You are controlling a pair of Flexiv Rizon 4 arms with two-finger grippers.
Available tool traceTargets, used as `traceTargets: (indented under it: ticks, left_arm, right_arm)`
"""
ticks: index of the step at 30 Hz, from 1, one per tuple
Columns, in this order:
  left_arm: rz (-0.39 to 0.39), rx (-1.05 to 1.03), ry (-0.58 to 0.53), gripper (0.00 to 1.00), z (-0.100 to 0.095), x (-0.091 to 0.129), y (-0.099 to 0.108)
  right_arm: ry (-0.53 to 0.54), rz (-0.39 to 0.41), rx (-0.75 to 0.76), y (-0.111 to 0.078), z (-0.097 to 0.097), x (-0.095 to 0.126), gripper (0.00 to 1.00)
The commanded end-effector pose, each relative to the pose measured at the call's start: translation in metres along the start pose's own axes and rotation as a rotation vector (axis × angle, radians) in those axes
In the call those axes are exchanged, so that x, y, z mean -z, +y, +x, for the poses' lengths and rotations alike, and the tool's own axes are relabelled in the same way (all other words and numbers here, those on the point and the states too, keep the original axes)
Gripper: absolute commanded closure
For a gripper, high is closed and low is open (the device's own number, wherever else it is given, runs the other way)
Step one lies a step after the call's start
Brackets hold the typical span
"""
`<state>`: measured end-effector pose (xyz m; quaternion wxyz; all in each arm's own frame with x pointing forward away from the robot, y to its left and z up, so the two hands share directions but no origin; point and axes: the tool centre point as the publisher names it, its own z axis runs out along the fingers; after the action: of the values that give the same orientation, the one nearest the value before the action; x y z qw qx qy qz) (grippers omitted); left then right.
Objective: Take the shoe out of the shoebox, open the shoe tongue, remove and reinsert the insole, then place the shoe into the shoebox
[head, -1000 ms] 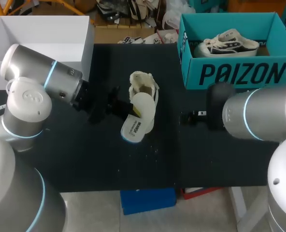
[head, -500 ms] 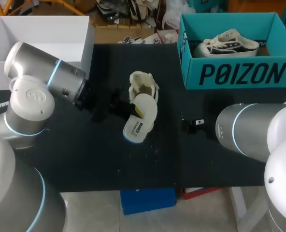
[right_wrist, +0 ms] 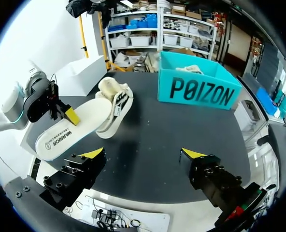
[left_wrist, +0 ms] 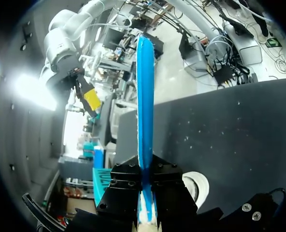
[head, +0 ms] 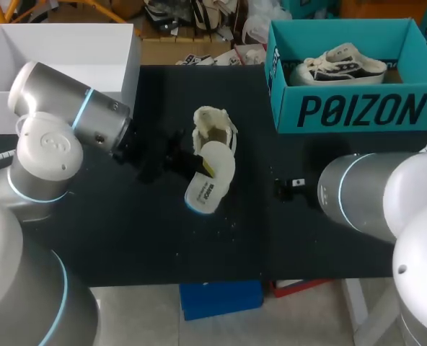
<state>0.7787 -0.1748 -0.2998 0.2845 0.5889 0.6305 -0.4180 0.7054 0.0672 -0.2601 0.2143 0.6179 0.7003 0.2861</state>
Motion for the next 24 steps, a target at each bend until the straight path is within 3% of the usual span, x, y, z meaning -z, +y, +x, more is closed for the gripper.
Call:
traceTargets:
  ticks: [1, 14, 24]
  left_arm:
    - [-0.006, 0.002, 0.004, 1.00, 0.001, 0.002, 0.000]
    - [0.002, 0.045, 0.045, 1.00, 0.004, -0.001, 0.002]
    - [0.012, 0.061, 0.060, 1.00, 0.002, -0.004, 0.000]
  right_arm:
    - [0.002, -0.152, -0.003, -0.007, -0.001, -0.003, 0.00]
    - [0.200, -0.256, 0.047, -0.002, -0.007, -0.007, 0.00]
    - [0.258, -0.288, 0.131, 0.010, -0.011, -0.011, 0.00]
